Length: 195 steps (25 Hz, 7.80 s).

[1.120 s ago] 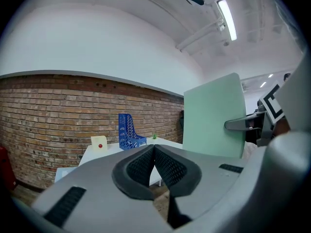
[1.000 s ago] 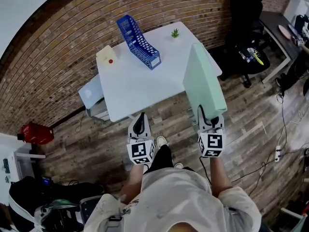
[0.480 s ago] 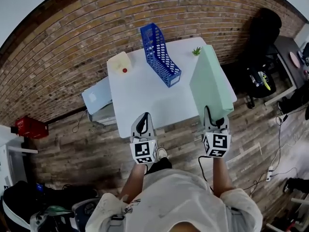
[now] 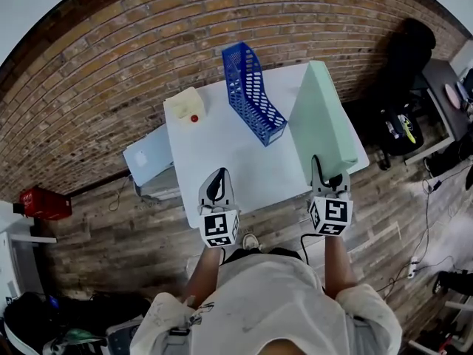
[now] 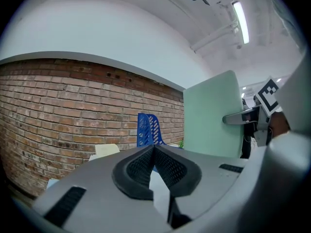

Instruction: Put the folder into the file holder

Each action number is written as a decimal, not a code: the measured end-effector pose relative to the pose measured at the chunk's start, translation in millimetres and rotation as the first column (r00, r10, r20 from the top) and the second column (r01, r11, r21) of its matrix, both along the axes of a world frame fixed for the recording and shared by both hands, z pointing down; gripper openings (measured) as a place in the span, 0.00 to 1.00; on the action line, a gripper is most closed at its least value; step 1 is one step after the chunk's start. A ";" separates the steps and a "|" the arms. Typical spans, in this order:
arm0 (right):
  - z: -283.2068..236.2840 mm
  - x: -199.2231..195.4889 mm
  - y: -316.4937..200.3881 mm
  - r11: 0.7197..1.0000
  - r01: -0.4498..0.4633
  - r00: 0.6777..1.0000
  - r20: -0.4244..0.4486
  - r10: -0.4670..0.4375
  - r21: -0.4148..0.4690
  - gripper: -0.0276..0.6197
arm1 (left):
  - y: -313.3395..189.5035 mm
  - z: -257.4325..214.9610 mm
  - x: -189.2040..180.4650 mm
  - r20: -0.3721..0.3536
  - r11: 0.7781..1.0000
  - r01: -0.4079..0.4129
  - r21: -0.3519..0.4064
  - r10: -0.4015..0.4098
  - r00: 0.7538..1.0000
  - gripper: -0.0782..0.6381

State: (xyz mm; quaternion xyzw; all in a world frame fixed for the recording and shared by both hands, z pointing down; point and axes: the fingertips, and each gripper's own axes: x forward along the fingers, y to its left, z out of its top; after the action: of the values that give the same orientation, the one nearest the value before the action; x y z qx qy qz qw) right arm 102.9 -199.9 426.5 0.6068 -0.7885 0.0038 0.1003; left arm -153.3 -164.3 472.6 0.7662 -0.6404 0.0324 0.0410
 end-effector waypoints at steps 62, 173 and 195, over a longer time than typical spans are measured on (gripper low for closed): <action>-102.4 -112.0 -139.0 0.871 0.428 0.882 0.096 -0.461 0.242 0.27 | -98.1 14.6 -17.8 0.035 0.978 0.195 -0.074 -0.192 0.981 0.13; -21.1 -51.2 -102.1 0.971 0.209 0.978 0.004 -0.210 0.115 0.54 | -74.9 7.8 41.6 0.054 1.000 0.011 -0.029 -0.009 0.999 0.13; 31.0 7.0 -12.3 0.998 0.049 0.999 -0.014 -0.049 0.032 0.54 | -26.5 13.2 60.7 0.084 0.995 -0.098 -0.017 0.099 0.991 0.13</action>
State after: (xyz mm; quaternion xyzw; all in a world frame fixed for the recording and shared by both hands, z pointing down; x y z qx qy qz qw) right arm 109.9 -212.2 457.6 0.5889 -0.8024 -0.0153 0.0961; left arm -92.6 -190.9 485.8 0.7945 -0.6028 0.0712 0.0169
